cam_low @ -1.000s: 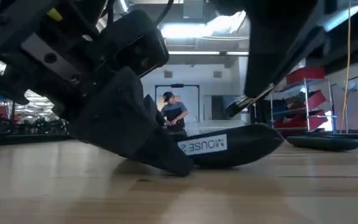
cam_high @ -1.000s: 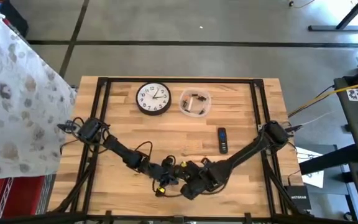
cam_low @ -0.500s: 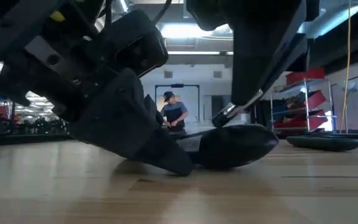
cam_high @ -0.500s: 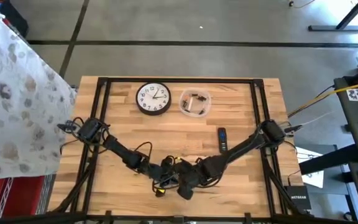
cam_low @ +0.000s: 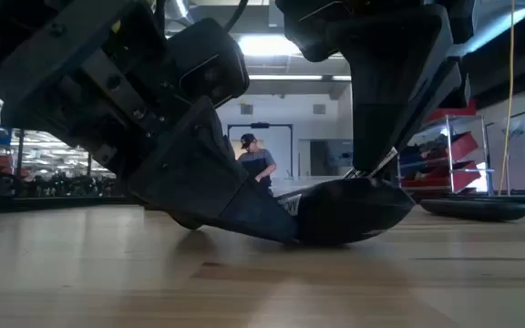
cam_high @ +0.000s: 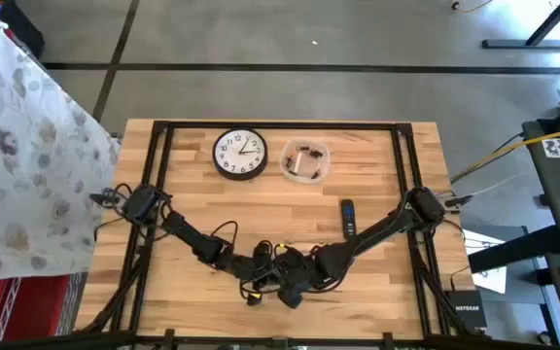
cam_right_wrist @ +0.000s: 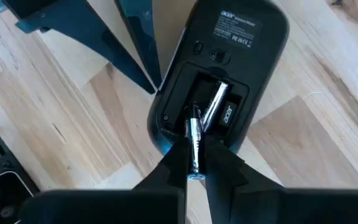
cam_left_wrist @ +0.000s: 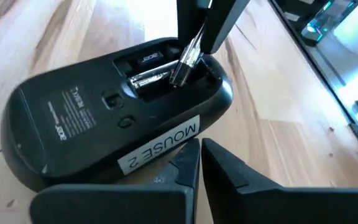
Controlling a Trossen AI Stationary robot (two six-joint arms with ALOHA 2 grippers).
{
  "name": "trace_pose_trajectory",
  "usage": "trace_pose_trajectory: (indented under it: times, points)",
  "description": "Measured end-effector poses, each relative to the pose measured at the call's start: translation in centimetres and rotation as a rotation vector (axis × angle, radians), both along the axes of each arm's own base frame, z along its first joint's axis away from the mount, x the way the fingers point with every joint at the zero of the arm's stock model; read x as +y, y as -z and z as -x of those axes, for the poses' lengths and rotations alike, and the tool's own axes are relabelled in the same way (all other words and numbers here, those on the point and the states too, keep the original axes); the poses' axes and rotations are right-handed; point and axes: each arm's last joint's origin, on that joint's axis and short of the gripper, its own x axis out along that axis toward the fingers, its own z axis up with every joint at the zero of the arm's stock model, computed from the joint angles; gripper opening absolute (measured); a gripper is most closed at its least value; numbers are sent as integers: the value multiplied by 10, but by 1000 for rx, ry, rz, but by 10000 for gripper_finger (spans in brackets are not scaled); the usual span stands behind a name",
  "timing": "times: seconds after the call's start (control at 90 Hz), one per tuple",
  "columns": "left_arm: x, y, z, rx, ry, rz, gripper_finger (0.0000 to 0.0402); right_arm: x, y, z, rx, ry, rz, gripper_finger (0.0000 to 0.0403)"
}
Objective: Insert battery
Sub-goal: Insert the silver battery into the computer mouse
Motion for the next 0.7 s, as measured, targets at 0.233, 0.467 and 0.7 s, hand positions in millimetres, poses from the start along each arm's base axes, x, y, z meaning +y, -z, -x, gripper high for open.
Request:
trace_pose_trajectory:
  times: [0.233,0.467,0.7]
  points:
    - [-4,-1,1,-7,9,11,1,-6,7,-8,-2,17,-19,6]
    - [-4,-1,1,-7,6,12,1,-8,15,-14,10,2,-45,6]
    - [-16,-12,8,-29,52,-16,1,-10,16,-15,-1,9,-21,5]
